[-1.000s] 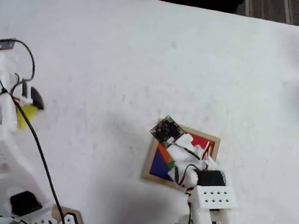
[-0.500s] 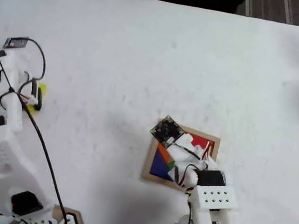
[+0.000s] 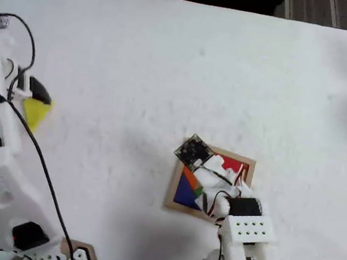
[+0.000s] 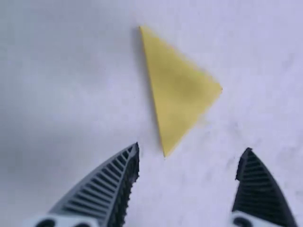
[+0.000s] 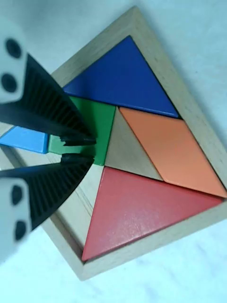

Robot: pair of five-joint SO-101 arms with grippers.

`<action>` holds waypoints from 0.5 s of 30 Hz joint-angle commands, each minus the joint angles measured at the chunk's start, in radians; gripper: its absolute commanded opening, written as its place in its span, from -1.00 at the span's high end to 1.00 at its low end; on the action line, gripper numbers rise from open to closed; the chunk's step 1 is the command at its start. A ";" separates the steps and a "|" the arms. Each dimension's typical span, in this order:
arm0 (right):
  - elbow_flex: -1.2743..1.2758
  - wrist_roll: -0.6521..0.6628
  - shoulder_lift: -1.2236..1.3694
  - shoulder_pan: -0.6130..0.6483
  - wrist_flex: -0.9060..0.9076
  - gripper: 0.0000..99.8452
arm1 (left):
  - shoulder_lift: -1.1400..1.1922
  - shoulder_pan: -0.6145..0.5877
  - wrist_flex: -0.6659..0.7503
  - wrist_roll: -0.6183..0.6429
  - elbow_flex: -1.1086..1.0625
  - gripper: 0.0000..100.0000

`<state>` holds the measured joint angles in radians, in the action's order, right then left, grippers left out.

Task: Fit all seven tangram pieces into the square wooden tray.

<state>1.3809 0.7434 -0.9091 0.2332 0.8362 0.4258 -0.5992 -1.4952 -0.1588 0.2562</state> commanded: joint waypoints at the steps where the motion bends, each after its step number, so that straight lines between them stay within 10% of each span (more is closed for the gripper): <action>1: 0.000 0.012 -0.008 -0.002 0.010 0.91 | 0.036 -0.015 0.078 0.133 0.058 0.31; 15: 0.000 0.012 -0.008 -0.004 0.010 0.91 | 0.208 0.018 0.084 0.373 0.074 0.22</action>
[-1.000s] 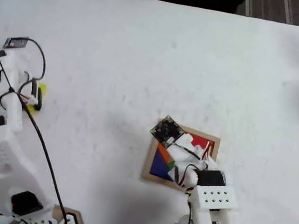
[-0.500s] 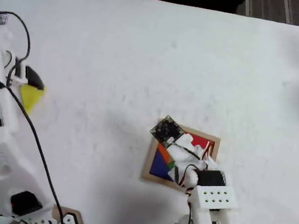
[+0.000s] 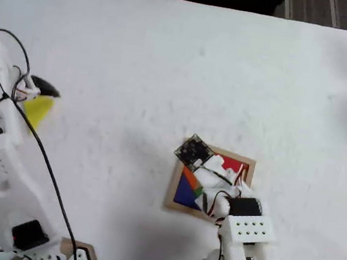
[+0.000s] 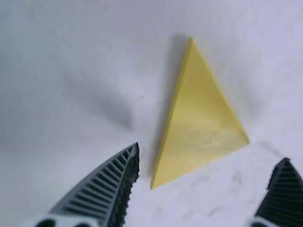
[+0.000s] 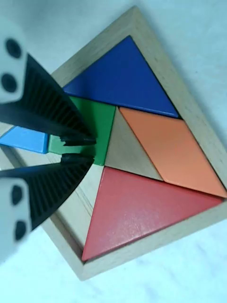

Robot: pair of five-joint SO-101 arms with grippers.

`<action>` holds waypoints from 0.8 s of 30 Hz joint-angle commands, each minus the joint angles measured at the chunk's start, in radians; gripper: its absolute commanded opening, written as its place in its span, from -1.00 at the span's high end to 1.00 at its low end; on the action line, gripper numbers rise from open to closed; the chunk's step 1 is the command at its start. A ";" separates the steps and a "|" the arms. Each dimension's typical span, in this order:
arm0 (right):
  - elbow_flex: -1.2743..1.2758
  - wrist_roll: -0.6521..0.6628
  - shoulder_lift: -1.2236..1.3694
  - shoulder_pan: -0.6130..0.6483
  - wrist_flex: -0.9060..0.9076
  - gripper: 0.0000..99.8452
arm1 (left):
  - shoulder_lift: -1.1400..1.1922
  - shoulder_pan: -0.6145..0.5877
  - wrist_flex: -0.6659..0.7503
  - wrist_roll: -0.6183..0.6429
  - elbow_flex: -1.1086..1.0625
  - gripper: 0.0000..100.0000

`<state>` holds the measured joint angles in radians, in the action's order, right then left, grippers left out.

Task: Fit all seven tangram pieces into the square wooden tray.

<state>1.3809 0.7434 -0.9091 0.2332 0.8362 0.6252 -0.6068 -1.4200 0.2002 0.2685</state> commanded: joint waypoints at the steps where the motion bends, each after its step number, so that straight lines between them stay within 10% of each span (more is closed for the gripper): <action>1: 0.000 0.012 -0.008 -0.004 0.010 0.91 | 0.024 0.025 0.008 0.014 0.075 0.23; 24: 0.000 0.012 -0.008 -0.005 0.010 0.91 | 0.325 0.076 -0.256 -0.167 0.582 0.27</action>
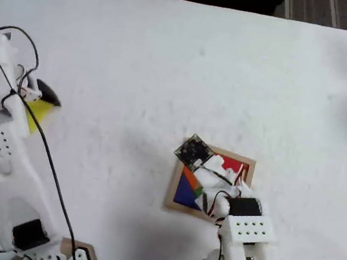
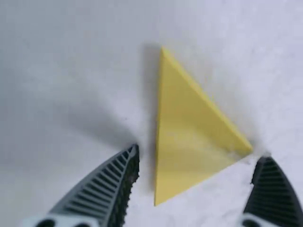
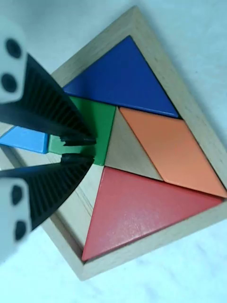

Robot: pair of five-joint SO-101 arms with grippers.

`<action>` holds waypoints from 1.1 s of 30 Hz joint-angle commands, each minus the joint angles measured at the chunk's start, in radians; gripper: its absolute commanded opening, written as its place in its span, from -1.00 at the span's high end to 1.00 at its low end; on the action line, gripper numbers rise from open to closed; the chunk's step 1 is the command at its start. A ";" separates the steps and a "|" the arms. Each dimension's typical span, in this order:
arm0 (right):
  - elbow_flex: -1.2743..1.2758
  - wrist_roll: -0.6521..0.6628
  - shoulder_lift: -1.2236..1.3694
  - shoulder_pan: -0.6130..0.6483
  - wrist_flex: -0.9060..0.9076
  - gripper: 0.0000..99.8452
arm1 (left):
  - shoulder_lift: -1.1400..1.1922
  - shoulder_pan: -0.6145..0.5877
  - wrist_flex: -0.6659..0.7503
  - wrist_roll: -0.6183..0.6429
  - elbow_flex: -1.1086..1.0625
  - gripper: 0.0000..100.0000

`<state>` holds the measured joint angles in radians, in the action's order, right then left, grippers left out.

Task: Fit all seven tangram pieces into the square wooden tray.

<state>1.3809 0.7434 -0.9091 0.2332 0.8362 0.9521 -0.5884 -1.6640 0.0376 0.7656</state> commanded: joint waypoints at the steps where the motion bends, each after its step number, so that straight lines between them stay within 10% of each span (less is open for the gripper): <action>1: 0.000 0.012 -0.008 -0.005 0.010 0.91 | 0.004 0.059 -0.014 -0.005 0.098 0.27; 15: 0.000 0.012 -0.008 -0.005 0.010 0.91 | 0.090 0.044 -0.028 0.219 0.133 0.29; 22: 0.000 0.012 -0.008 -0.005 0.010 0.91 | 0.099 0.047 -0.072 0.186 0.132 0.74; 33: 0.000 0.012 -0.008 -0.005 0.010 0.91 | 0.093 0.044 -0.120 0.098 0.107 0.78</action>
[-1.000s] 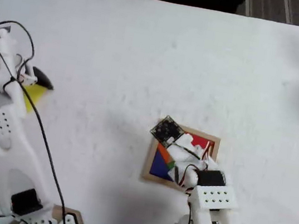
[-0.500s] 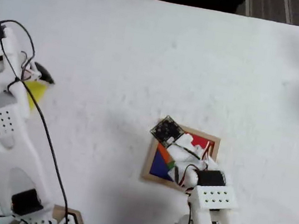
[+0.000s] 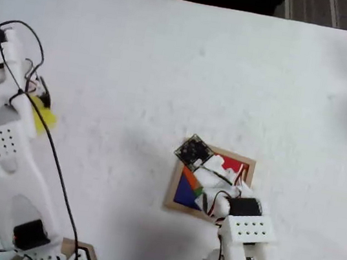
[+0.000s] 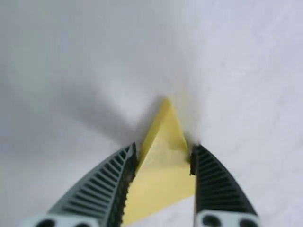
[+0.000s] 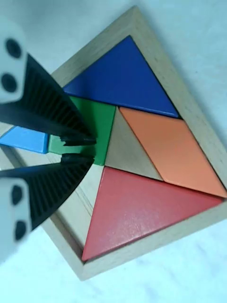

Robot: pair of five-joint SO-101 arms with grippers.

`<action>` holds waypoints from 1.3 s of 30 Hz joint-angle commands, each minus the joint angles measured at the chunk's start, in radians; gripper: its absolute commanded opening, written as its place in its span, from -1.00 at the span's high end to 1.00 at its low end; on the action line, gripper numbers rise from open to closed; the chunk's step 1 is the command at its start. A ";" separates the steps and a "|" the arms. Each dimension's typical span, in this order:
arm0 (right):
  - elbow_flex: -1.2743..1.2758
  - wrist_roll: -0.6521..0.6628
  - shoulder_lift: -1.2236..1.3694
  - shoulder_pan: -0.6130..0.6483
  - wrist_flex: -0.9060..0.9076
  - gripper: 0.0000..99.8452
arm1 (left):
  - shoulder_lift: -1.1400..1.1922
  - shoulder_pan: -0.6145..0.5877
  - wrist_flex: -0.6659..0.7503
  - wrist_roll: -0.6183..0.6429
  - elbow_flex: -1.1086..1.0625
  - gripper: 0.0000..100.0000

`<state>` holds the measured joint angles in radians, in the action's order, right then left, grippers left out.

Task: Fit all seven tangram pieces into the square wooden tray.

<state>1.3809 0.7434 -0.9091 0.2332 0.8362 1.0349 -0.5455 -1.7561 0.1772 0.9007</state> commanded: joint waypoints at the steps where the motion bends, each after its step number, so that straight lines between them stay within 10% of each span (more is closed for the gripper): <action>1: 0.000 0.012 -0.008 -0.005 0.010 0.91 | 0.007 0.001 -0.028 -0.068 -0.040 0.80; 28: 0.000 0.012 -0.008 -0.005 0.010 0.91 | -0.429 -0.016 -0.023 -0.209 -0.514 0.95; 39: 0.000 0.012 -0.008 -0.005 0.010 0.91 | -0.993 -0.059 0.104 -0.325 -0.993 0.94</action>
<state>1.3809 0.7434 -0.9091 0.2332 0.8362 0.2601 -0.5992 -1.7223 -0.1358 0.0721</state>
